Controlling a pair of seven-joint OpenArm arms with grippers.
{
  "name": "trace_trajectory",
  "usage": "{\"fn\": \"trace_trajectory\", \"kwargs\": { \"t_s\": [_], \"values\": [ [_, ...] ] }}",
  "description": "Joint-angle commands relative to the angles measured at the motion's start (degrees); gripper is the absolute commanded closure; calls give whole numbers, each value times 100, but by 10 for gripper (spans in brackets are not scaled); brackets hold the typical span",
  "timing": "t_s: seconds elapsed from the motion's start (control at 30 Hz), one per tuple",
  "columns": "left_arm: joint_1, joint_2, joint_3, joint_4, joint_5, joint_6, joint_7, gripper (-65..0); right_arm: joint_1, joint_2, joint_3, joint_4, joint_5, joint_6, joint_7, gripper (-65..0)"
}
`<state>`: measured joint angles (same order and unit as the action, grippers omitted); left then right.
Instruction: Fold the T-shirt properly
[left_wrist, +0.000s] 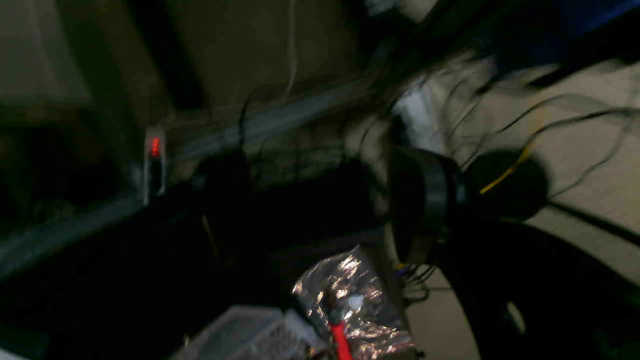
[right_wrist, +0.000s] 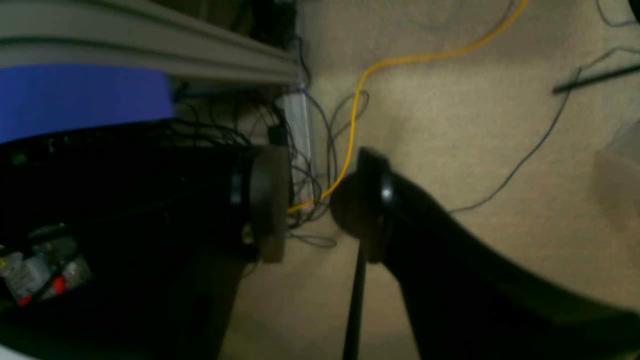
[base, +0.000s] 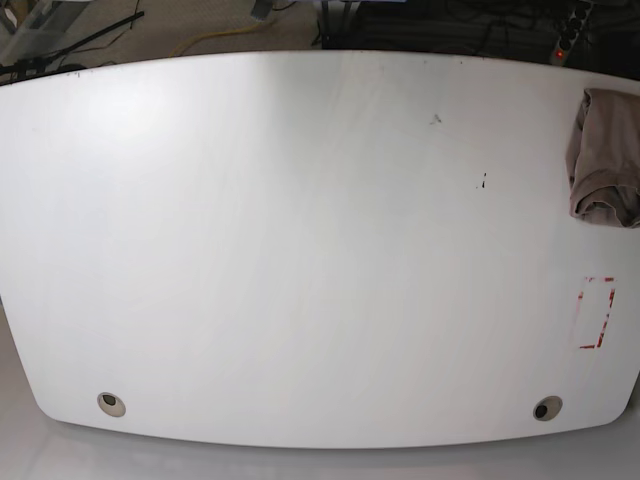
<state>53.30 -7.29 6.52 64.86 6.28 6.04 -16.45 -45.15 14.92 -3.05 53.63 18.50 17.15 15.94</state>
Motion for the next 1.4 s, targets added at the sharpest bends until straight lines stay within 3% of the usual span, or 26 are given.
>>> {"fn": "trace_trajectory", "kwargs": {
  "t_s": [0.0,0.63,0.93,1.03,1.23,1.37],
  "values": [
    [-139,48,-6,-495,-255,-20,-100,-403,123,25,-69,-400,36,39,36,-214],
    [-3066,179,108,-3879,-527,-29,867,-403,2479,-133,-359,-3055,36,39,10,-216],
    [-4517,373,99,-6086,-527,-29,911,-403,3359,-213,-359,-4119,36,39,10,-216],
    [-4736,426,90,-6367,-527,-29,937,-403,3499,-283,-368,-4259,36,39,1,-216],
    [-4903,434,-419,-6121,-475,-29,1658,-403,3666,-327,-368,-4286,27,39,-351,-216],
    [-4912,434,-358,-6016,-475,-29,1719,-403,3710,-353,-368,-4286,27,39,-456,-216]
  ]
}}
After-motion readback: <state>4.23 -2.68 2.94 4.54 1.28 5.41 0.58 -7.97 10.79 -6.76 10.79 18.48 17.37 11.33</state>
